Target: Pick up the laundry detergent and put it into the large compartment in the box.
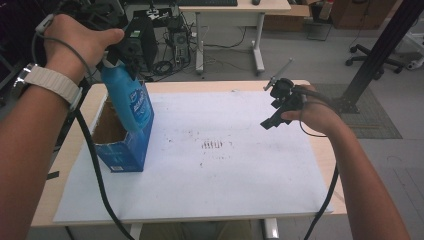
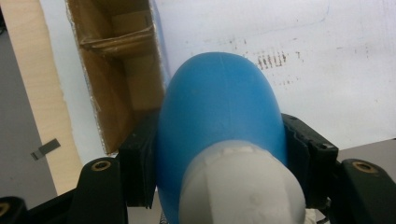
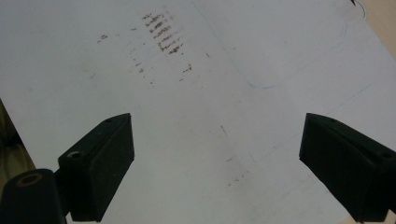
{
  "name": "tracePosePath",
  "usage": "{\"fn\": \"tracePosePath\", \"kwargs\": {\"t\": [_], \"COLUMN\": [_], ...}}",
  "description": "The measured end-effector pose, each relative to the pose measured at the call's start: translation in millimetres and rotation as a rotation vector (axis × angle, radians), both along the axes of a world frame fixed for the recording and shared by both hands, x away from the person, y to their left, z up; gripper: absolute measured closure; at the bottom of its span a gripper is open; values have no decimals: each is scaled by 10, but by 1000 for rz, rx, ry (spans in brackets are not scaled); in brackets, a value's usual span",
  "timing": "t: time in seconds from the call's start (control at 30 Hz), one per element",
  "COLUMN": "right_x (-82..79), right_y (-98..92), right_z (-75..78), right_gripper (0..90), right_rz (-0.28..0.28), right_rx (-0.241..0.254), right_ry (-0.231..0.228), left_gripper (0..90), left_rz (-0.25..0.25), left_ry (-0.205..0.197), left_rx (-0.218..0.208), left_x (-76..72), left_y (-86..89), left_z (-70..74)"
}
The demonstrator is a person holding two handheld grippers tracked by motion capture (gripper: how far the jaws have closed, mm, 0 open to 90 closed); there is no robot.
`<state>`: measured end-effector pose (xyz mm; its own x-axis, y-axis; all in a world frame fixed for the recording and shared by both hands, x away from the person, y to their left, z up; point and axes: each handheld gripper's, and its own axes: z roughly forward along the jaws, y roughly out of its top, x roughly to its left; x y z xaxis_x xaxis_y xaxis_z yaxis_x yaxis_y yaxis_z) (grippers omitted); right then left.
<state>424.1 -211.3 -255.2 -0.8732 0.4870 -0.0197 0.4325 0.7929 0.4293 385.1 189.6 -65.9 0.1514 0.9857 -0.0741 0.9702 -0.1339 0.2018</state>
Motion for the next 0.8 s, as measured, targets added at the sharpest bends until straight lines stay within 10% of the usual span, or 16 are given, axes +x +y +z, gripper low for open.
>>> {"fn": "tracePosePath", "kwargs": {"t": [0.8], "right_x": [12], "right_y": [-27], "right_z": [1], "right_gripper": [104], "right_rz": [-3], "right_rx": [2], "right_ry": [1], "left_gripper": [374], "left_rz": [98], "left_ry": [-19], "left_rx": [6], "left_x": [31], "left_y": [329], "left_z": [4]}}
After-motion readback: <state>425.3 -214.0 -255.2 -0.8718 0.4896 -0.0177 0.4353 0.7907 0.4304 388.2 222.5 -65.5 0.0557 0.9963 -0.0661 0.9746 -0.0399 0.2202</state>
